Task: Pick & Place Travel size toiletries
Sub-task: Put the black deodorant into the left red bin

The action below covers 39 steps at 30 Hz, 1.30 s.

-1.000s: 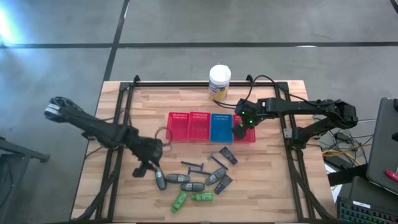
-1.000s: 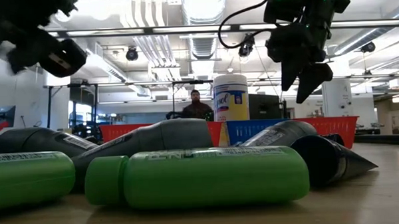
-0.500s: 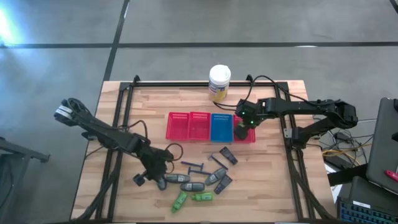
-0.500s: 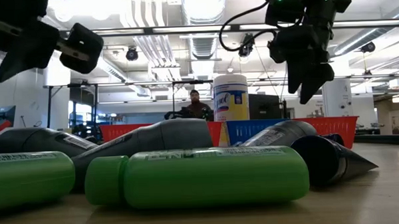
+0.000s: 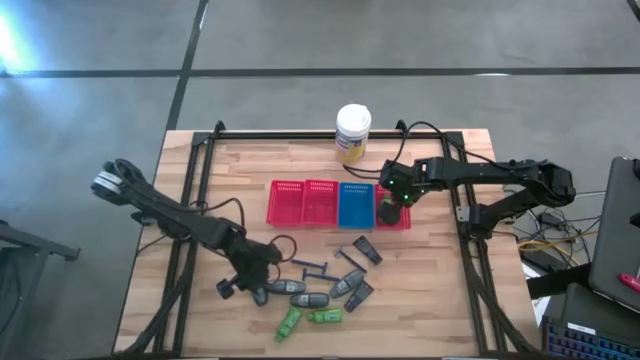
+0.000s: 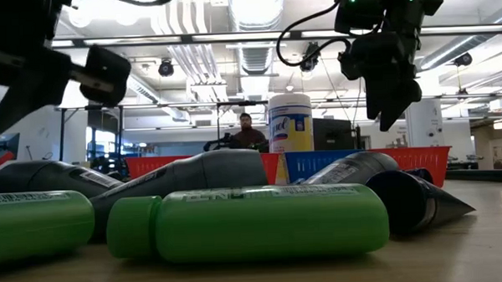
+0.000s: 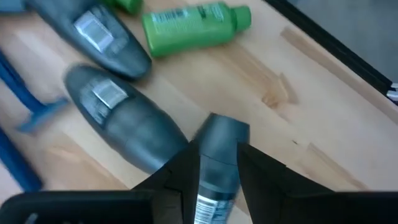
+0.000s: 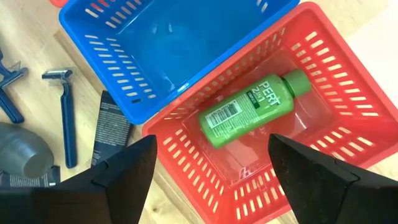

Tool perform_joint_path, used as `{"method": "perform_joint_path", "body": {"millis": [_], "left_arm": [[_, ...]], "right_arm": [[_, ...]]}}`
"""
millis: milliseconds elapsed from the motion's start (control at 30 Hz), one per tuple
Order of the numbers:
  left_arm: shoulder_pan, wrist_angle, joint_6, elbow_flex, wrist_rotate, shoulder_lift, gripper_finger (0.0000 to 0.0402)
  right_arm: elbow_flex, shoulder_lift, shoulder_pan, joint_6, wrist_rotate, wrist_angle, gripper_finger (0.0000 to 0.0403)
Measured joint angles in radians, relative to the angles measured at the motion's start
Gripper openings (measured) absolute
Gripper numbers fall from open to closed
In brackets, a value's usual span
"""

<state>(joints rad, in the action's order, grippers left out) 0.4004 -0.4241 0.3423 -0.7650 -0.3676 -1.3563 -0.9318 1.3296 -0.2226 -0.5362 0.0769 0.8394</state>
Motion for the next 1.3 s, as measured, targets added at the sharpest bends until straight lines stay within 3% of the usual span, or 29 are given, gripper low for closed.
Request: {"method": "perform_joint_path", "body": {"millis": [133, 333, 600, 700, 967, 1300], "left_arm": [[0.000, 0.002, -0.046, -0.001, 0.011, -0.014, 0.0125], [-0.001, -0.013, -0.083, -0.009, 0.083, -0.012, 0.0186], [0.010, -0.015, -0.015, 0.007, 0.080, -0.012, 0.0251], [0.020, -0.006, 0.017, 0.020, 0.033, -0.012, 0.0254], [0.036, 0.081, 0.043, 0.065, 0.026, -0.038, 0.0253], [0.040, 0.113, 0.107, 0.067, 0.080, -0.109, 0.0252]], "right_arm": [[0.000, 0.000, 0.000, 0.016, 0.000, 0.000, 0.0317], [0.000, 0.000, 0.000, 0.017, 0.000, -0.001, 0.0335], [0.000, 0.000, 0.000, 0.017, -0.001, -0.001, 0.0348], [0.001, 0.000, 0.000, 0.017, -0.002, -0.002, 0.0349], [0.005, -0.001, -0.001, 0.017, -0.009, -0.002, 0.0330], [0.005, -0.001, -0.001, 0.017, -0.027, 0.001, 0.0330]]}}
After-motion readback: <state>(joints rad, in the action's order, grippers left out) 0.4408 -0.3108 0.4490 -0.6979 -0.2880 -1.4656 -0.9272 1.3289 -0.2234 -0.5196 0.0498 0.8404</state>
